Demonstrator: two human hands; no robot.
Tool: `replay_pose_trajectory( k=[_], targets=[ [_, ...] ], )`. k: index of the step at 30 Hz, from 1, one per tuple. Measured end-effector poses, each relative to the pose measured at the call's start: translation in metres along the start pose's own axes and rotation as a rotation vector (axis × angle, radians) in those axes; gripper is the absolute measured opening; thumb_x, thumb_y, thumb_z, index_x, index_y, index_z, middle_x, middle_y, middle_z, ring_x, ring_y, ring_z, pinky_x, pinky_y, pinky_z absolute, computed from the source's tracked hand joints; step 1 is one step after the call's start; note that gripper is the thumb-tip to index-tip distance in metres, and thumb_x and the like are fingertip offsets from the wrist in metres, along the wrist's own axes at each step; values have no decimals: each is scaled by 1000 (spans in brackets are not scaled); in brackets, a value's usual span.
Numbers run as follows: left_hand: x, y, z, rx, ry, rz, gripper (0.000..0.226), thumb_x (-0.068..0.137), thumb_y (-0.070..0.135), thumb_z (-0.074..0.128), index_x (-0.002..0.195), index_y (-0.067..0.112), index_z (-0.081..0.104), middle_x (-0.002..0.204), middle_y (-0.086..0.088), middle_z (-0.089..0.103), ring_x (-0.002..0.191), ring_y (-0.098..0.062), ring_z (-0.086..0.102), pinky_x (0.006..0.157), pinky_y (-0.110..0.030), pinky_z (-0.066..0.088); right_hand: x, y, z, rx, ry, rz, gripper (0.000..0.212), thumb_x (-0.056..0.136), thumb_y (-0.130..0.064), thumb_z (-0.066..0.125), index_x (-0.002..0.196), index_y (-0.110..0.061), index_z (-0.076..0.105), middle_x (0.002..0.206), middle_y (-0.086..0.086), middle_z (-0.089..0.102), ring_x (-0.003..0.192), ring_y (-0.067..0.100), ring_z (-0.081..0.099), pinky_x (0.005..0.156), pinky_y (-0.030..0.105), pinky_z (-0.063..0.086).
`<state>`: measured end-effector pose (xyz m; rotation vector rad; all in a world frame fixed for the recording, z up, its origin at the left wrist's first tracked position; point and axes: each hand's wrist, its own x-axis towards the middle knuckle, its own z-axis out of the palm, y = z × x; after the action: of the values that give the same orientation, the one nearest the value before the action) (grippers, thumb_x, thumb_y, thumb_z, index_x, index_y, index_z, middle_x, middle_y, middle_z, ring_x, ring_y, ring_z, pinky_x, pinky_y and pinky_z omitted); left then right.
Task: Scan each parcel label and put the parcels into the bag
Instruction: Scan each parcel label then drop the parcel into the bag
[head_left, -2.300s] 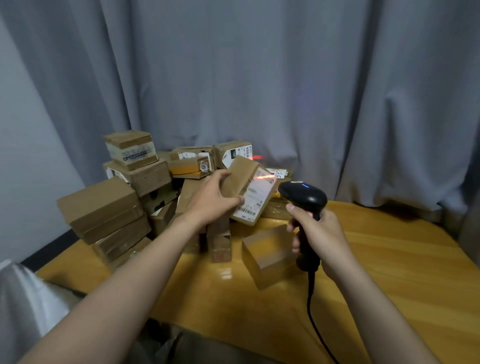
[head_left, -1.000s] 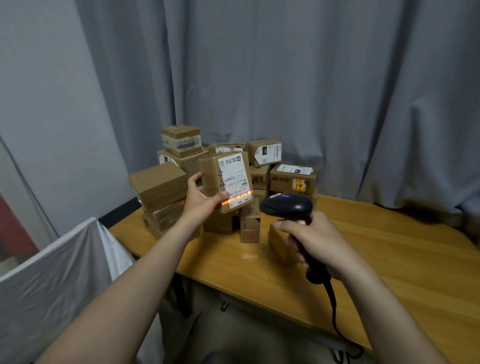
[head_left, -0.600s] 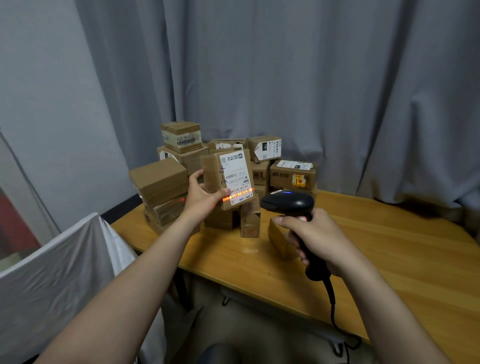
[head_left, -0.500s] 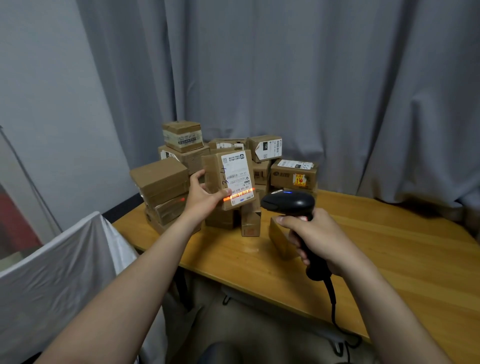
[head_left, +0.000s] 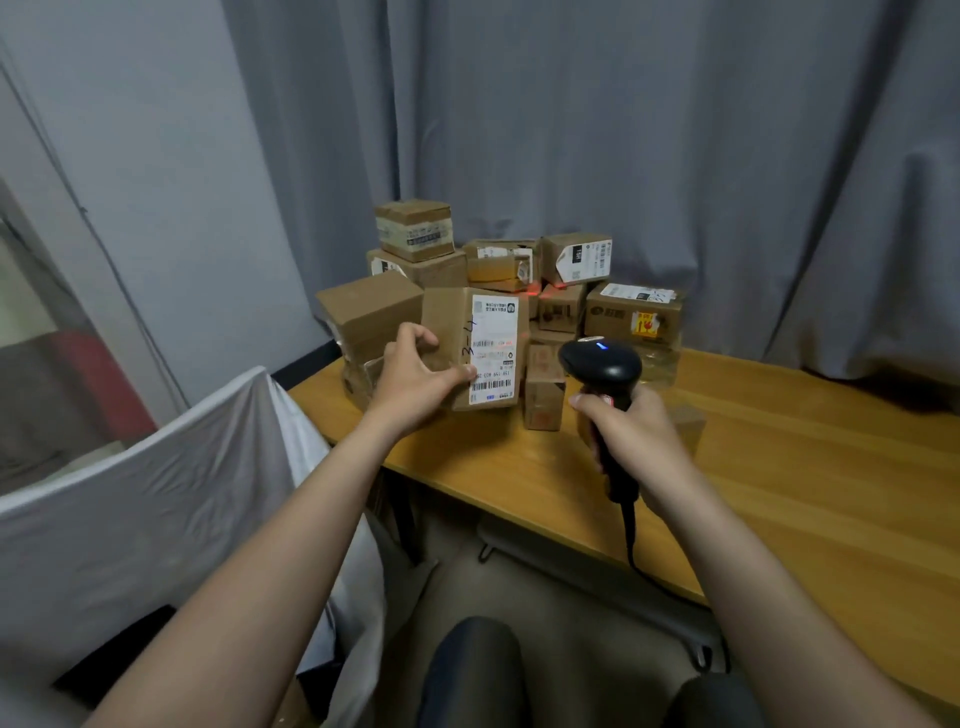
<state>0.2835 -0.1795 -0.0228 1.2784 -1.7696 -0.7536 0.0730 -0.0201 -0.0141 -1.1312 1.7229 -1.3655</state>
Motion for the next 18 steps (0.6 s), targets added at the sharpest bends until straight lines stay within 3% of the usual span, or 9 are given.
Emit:
replay_pose_trajectory(
  k=[3,6,8,11,13,15,18],
  targets=[
    [-23,-11,-24,80,42,-6,56,69,40,92,96,32,43,119,0,51,110,-21,53,91,-41,51,0,8,20,8,-10,-13,14,97,-26,70,102,-14,64,68,8,60,60,28,59,66,43,52],
    [-54,-29,-54,118,59,-52,55,70,36,92,96,25,45,110,7,48,97,-15,53,73,-29,45,-3,15,38,-22,-26,9,18,95,-30,71,106,-18,65,71,6,63,64,28,63,69,45,55],
    [-72,-43,-75,152,57,-84,55,68,37,91,92,26,43,113,0,54,92,-16,57,67,-32,44,-5,16,49,-23,-34,34,25,95,-33,72,115,-20,64,79,5,66,71,26,65,69,43,56],
    [-97,-60,-104,252,36,-164,54,69,34,90,92,23,43,109,-4,58,92,-22,62,67,-36,50,-10,18,63,-18,-65,40,31,94,-33,72,121,-21,63,92,3,66,81,26,65,74,45,57],
    [-111,-71,-124,311,22,-221,52,70,33,90,91,24,43,112,-4,52,92,-22,61,76,-41,56,-16,18,75,-30,-86,35,34,93,-34,73,123,-21,63,99,2,65,88,27,64,80,49,57],
    [-123,-84,-140,399,1,-271,45,73,31,85,90,23,44,113,-5,47,91,-20,56,78,-41,55,-22,19,86,-41,-103,36,30,95,-32,72,121,-19,63,95,5,65,80,27,63,69,42,55],
    [-132,-106,-159,497,-40,-397,34,74,32,77,89,23,48,112,-11,51,89,-23,55,67,-37,50,-29,18,98,-40,-124,45,21,97,-29,71,114,-20,63,88,8,64,71,26,61,61,38,51]
  ],
)
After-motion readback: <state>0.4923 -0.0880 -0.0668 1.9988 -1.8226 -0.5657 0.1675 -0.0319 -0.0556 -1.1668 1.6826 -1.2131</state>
